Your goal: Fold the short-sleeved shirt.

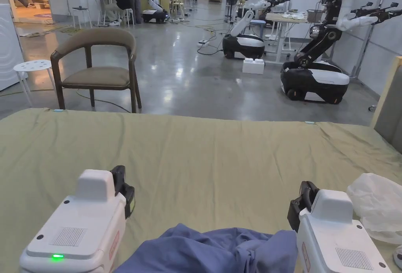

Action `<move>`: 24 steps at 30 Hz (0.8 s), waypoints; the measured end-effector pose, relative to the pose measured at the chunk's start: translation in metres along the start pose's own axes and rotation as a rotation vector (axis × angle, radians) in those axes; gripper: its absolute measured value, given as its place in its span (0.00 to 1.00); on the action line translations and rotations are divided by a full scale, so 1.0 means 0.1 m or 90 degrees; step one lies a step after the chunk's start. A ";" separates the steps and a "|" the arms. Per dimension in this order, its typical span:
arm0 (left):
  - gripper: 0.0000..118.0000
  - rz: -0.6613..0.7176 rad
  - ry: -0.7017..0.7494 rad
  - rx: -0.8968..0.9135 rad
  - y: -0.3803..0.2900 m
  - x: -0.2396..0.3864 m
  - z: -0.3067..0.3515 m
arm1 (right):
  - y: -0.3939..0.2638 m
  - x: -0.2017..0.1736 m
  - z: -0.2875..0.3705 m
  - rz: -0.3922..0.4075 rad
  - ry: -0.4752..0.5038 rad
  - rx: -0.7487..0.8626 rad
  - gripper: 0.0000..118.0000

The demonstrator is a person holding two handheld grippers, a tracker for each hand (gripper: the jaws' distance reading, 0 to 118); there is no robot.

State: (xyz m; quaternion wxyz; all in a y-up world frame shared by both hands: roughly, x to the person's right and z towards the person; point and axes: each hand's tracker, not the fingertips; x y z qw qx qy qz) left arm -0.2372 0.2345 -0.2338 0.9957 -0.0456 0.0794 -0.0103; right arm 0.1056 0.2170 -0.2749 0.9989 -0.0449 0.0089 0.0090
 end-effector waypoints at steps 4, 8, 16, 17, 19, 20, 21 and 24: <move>0.00 0.020 0.013 -0.044 -0.06 -0.20 0.00 | 0.03 -0.04 -0.01 0.004 0.009 -0.001 0.02; 0.00 0.036 -0.009 -0.211 -0.36 -0.43 -0.16 | -0.03 -0.03 -0.02 0.016 0.015 -0.011 0.02; 0.15 0.082 -0.046 -0.513 -1.37 -0.64 -0.58 | -0.28 0.05 -0.06 0.012 0.013 -0.061 0.02; 0.22 0.091 -0.050 -0.535 -1.48 -0.65 -0.63 | -0.31 0.06 -0.06 0.012 0.012 -0.067 0.02; 0.41 0.108 -0.053 -0.573 -1.66 -0.66 -0.73 | -0.36 0.08 -0.06 0.012 0.010 -0.075 0.02; 0.48 0.113 -0.046 -0.590 -1.74 -0.65 -0.78 | -0.38 0.10 -0.06 0.012 0.008 -0.079 0.02; 0.49 0.116 -0.042 -0.605 -1.83 -0.64 -0.81 | -0.40 0.12 -0.06 0.011 0.006 -0.084 0.02; 0.48 0.100 -0.033 -0.647 -2.01 -0.58 -0.94 | -0.46 0.19 -0.08 0.011 0.000 -0.095 0.02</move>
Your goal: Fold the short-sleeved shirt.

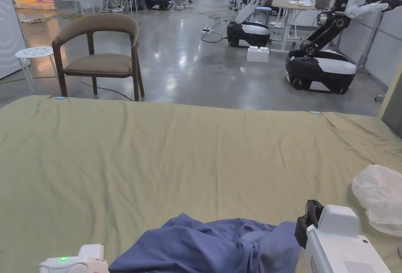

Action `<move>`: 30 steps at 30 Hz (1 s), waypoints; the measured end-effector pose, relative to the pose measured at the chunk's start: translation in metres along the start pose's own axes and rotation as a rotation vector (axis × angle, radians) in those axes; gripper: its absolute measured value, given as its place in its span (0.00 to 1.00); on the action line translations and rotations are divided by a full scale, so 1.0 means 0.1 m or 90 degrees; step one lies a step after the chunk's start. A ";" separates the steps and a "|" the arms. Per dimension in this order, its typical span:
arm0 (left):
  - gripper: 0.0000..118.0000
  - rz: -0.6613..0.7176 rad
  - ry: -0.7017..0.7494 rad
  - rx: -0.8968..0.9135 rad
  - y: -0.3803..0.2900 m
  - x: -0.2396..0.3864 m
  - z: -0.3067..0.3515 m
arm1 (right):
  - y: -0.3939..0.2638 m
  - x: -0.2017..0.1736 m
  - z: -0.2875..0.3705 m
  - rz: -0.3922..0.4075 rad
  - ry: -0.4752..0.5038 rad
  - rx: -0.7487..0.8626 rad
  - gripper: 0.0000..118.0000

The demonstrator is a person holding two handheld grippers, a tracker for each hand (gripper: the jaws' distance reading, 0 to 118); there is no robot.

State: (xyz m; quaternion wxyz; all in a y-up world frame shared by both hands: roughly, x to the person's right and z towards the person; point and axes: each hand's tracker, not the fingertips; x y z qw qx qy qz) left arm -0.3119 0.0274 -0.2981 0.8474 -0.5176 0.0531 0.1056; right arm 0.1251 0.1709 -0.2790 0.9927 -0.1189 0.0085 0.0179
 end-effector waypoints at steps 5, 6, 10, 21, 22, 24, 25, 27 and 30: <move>0.25 -0.057 0.053 0.016 -0.03 0.26 0.06 | -0.12 0.18 -0.09 -0.006 -0.017 -0.032 0.02; 0.19 -0.093 0.056 0.019 -0.05 0.32 0.06 | -0.15 0.23 -0.14 -0.010 -0.024 -0.046 0.02; 0.01 -0.136 0.065 0.023 -0.16 0.44 0.12 | -0.28 0.47 -0.45 -0.015 -0.034 -0.127 0.23; 0.01 -0.079 0.025 0.069 -0.32 0.22 0.41 | -0.71 0.71 -1.72 -0.027 0.054 -0.382 0.70; 0.01 -0.075 0.025 0.072 -0.33 0.21 0.42 | -0.77 0.70 -1.81 -0.039 0.077 -0.408 0.70; 0.01 -0.074 0.024 0.077 -0.35 0.21 0.45 | -0.88 0.68 -1.92 -0.068 0.103 -0.445 0.66; 0.01 -0.075 0.025 0.078 -0.36 0.26 0.49 | -0.91 0.68 -1.94 -0.082 0.118 -0.450 0.56; 0.01 -0.075 0.022 0.081 -0.35 0.26 0.54 | -0.93 0.68 -1.92 -0.103 0.139 -0.448 0.18; 0.01 -0.075 0.018 0.092 -0.31 0.23 0.59 | -0.88 0.70 -1.81 -0.105 0.126 -0.428 0.00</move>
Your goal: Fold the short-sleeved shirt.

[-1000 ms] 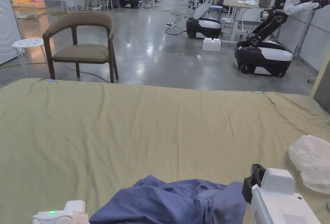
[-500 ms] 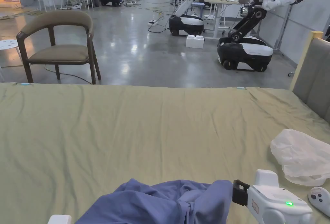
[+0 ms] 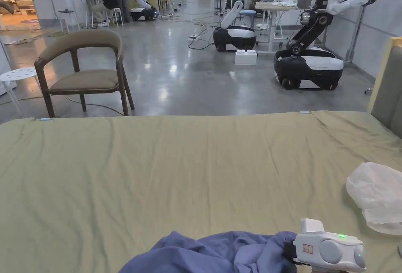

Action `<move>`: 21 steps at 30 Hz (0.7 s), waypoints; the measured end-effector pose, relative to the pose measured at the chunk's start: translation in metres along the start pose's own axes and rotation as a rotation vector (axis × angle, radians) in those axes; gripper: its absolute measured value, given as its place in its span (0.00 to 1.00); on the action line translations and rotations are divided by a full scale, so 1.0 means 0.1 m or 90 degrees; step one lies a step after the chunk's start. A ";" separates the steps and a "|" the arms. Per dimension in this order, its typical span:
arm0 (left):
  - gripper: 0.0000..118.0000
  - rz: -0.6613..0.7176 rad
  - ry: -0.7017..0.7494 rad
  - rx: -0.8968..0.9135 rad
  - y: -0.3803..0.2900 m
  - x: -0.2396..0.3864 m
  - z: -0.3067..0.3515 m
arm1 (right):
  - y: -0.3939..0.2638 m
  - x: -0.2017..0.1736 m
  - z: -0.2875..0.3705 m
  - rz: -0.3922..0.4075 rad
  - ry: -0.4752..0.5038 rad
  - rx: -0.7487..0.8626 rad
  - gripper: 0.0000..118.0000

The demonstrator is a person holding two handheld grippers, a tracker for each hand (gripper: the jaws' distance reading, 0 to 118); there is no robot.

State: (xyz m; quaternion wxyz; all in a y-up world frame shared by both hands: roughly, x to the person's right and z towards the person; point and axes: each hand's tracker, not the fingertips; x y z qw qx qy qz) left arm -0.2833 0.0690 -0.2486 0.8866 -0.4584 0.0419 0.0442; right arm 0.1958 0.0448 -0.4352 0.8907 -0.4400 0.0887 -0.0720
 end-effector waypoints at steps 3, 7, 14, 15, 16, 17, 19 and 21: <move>0.01 0.004 -0.010 0.030 0.08 -0.05 0.13 | 0.04 -0.01 0.27 -0.005 -0.027 0.041 0.00; 0.00 0.009 -0.021 0.098 0.30 -0.10 0.43 | 0.20 -0.01 0.67 0.031 -0.062 0.093 0.00; 0.00 0.003 -0.042 0.203 0.81 -0.20 1.07 | 0.50 -0.17 1.50 0.068 -0.094 0.185 0.00; 0.00 0.006 -0.044 0.218 0.90 -0.18 1.19 | 0.55 -0.20 1.62 0.066 -0.092 0.195 0.00; 0.00 0.005 -0.046 0.231 0.97 -0.19 1.29 | 0.59 -0.22 1.72 0.066 -0.090 0.203 0.00; 0.00 0.002 -0.049 0.244 1.04 -0.20 1.39 | 0.63 -0.26 1.83 0.070 -0.090 0.209 0.00; 0.00 0.001 -0.046 0.272 1.20 -0.23 1.57 | 0.73 -0.33 2.04 0.082 -0.092 0.233 0.00; 0.00 0.004 -0.046 0.286 1.35 -0.27 1.74 | 0.82 -0.41 2.24 0.093 -0.093 0.250 0.00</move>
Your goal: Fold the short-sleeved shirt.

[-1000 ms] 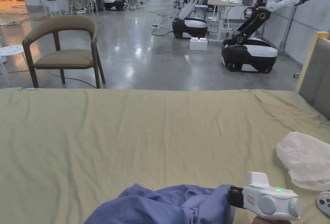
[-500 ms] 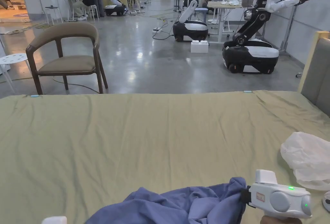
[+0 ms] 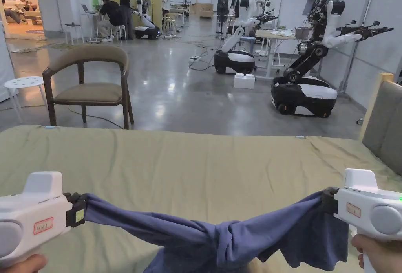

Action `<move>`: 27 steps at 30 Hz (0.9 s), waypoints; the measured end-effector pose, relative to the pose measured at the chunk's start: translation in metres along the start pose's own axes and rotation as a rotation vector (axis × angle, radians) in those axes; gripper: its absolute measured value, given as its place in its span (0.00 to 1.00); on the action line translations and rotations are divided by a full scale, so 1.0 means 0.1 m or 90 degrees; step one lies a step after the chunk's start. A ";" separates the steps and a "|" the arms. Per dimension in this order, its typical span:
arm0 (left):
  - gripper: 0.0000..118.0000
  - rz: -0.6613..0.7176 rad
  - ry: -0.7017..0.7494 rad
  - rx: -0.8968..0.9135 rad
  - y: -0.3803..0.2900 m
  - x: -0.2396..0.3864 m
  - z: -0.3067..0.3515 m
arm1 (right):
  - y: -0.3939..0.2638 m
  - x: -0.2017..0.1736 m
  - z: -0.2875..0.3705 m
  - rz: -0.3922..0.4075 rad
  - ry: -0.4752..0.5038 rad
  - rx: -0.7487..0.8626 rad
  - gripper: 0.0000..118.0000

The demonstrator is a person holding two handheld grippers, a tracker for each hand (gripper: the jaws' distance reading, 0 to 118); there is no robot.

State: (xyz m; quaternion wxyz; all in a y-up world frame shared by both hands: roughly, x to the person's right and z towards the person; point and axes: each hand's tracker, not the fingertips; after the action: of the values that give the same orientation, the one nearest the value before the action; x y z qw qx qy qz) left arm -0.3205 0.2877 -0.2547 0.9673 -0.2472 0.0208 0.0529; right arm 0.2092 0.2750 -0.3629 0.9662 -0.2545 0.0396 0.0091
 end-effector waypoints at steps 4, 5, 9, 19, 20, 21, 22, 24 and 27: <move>0.00 0.008 0.002 0.036 0.41 -0.08 0.10 | 0.33 -0.05 0.19 0.010 -0.005 0.039 0.00; 0.00 0.009 0.002 0.044 0.52 -0.09 0.13 | 0.42 -0.05 0.22 0.012 -0.004 0.046 0.00; 0.00 0.016 0.001 0.078 0.95 -0.14 0.19 | 0.75 -0.14 0.43 0.014 -0.002 0.083 0.00; 0.00 0.005 0.036 0.113 1.70 -0.20 0.10 | 1.37 -0.16 0.56 -0.004 -0.019 0.128 0.00; 0.00 0.003 0.038 0.112 1.75 -0.20 0.06 | 1.42 -0.17 0.55 -0.005 -0.015 0.131 0.00; 0.00 -0.003 0.044 0.109 1.80 -0.19 0.03 | 1.46 -0.16 0.52 -0.006 -0.019 0.135 0.00; 0.00 -0.006 0.050 0.110 1.83 -0.19 0.00 | 1.50 -0.17 0.50 -0.003 -0.022 0.141 0.00; 0.00 -0.012 0.066 0.117 1.92 -0.18 -0.05 | 1.59 -0.21 0.48 0.008 -0.030 0.154 0.00; 0.00 -0.006 0.062 0.125 2.09 -0.20 -0.12 | 1.79 -0.23 0.47 0.022 -0.041 0.185 0.00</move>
State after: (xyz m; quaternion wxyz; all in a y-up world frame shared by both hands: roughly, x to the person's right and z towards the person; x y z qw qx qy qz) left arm -0.3644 0.4622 -0.3630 0.9849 -0.1538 0.0713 0.0343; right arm 0.1833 0.4540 -0.4078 0.9933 -0.1108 0.0139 0.0282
